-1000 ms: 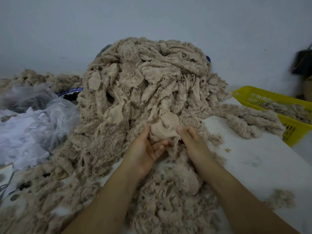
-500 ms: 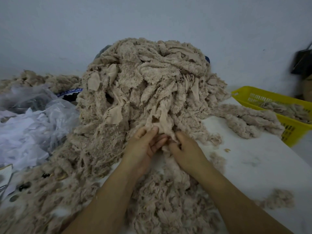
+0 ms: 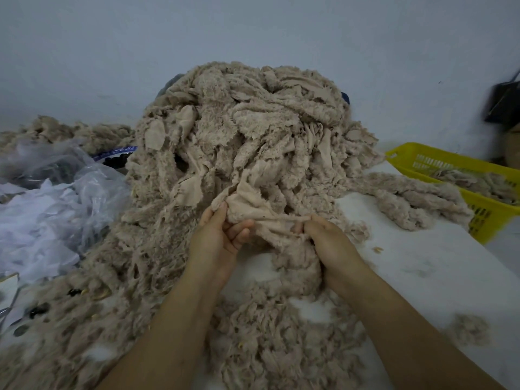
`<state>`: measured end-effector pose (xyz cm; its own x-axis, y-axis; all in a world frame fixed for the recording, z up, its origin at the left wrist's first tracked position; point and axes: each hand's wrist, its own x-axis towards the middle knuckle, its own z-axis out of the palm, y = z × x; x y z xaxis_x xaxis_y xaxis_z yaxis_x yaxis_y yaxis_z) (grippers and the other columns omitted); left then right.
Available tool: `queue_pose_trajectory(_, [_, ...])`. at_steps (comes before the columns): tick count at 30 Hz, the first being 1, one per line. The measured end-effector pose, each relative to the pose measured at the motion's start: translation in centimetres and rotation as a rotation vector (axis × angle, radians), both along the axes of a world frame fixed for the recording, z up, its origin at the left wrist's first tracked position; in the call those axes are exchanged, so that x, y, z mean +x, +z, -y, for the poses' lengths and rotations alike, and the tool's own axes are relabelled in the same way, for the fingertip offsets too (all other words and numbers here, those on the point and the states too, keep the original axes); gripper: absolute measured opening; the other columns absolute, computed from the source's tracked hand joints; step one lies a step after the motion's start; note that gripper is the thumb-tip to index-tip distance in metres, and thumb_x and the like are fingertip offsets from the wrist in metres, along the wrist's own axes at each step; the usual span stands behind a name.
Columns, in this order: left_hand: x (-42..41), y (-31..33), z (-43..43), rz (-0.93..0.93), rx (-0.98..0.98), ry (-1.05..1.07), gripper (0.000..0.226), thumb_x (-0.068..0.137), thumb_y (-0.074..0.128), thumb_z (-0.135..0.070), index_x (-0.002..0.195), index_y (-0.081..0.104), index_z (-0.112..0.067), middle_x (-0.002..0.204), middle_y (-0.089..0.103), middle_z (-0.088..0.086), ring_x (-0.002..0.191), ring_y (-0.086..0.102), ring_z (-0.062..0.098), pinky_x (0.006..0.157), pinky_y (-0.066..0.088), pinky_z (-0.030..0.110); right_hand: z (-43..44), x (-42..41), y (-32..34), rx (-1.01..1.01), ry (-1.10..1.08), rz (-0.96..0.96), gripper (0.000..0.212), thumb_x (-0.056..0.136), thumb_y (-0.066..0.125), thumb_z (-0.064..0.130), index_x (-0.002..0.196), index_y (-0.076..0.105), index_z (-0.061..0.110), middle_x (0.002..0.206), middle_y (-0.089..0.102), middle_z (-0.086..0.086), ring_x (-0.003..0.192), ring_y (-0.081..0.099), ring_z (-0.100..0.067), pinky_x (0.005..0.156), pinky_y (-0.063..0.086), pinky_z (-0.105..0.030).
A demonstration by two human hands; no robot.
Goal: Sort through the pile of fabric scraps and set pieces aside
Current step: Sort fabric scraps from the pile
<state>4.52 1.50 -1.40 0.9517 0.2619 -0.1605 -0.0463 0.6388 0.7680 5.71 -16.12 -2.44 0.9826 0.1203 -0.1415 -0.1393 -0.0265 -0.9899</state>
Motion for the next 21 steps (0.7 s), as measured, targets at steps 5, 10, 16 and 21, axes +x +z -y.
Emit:
queue_pose_trajectory(5, [0.3,-0.2,-0.7,-0.069,0.043,0.085,0.011,0.106,0.046,-0.018,0.105,0.057,-0.018,0.056,0.068,-0.002,0.042,0.060,0.007,0.039,0.046,0.017,0.3,0.5,0.6,0.602,-0.099,0.003,0.036,0.089,0.035,0.002,0.060,0.050,0.017,0.058,0.052,0.003,0.047,0.046,-0.009,0.044,0.041,-0.018])
queue_pose_trajectory(10, [0.5,-0.1,-1.5,-0.075,-0.124,0.127,0.014,0.106,0.044,-0.015,0.103,0.058,-0.013,0.052,0.065,-0.001,0.042,0.059,0.006,0.039,0.046,0.015,2.3,1.3,0.5,0.758,-0.328,-0.057,0.037,0.104,0.028,0.011,0.070,0.043,0.015,0.051,0.041,0.004,0.041,0.030,-0.009,0.039,0.032,-0.021])
queue_pose_trajectory(16, [1.1,-0.2,-3.4,-0.017,-0.490,0.173,0.025,0.108,0.038,-0.016,0.100,0.057,-0.004,0.065,0.059,0.001,0.042,0.056,0.004,0.043,0.044,0.011,3.4,1.4,0.7,0.803,-0.589,-0.016,0.032,0.096,0.030,0.001,0.069,0.042,0.014,0.054,0.037,0.003,0.039,0.025,-0.010,0.039,0.029,-0.020])
queue_pose_trajectory(21, [0.8,0.1,-2.9,0.062,-0.587,0.140,0.033,0.109,0.036,-0.018,0.104,0.059,0.006,0.074,0.074,0.014,0.060,0.073,0.015,0.052,0.055,0.018,3.1,2.0,0.7,0.392,-0.466,0.019,0.026,0.095,0.047,0.015,0.072,0.058,0.014,0.063,0.054,0.002,0.051,0.043,-0.011,0.052,0.041,-0.026])
